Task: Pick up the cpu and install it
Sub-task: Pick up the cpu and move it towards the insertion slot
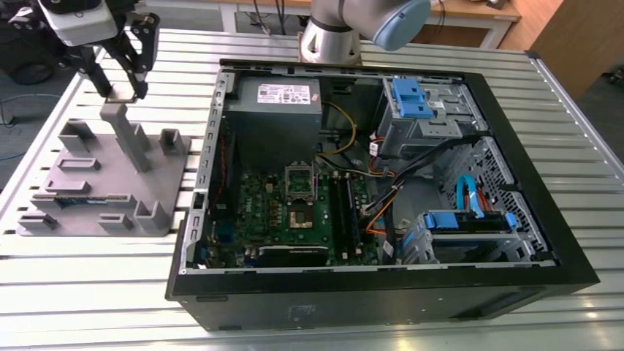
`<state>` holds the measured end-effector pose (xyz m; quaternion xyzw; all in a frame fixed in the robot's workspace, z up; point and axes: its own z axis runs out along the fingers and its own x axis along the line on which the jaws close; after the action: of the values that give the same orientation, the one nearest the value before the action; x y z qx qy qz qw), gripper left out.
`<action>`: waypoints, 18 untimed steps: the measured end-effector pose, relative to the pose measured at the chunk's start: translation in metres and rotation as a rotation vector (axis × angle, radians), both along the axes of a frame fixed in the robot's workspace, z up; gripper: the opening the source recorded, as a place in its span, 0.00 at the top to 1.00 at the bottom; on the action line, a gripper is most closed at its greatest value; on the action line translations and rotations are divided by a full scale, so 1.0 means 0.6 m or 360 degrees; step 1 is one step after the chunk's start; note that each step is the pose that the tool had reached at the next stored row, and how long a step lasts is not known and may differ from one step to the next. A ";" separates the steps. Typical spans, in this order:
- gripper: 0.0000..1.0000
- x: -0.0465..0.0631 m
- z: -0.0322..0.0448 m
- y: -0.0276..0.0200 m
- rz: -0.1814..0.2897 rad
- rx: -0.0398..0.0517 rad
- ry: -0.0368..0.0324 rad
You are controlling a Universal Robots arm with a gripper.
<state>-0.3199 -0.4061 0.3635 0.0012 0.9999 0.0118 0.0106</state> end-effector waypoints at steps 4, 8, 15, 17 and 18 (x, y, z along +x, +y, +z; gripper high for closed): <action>0.53 0.016 0.000 0.0000 0.0000 0.0000 0.0000; 0.53 0.032 0.000 0.0000 0.0000 0.0000 0.0000; 0.53 0.060 0.000 0.0000 0.0000 0.0000 0.0000; 0.53 0.068 0.000 0.0000 0.0000 0.0000 0.0000; 0.53 0.072 0.000 0.0000 0.0000 0.0000 0.0000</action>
<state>-0.2769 -0.4061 0.3635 0.0012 0.9999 0.0118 0.0106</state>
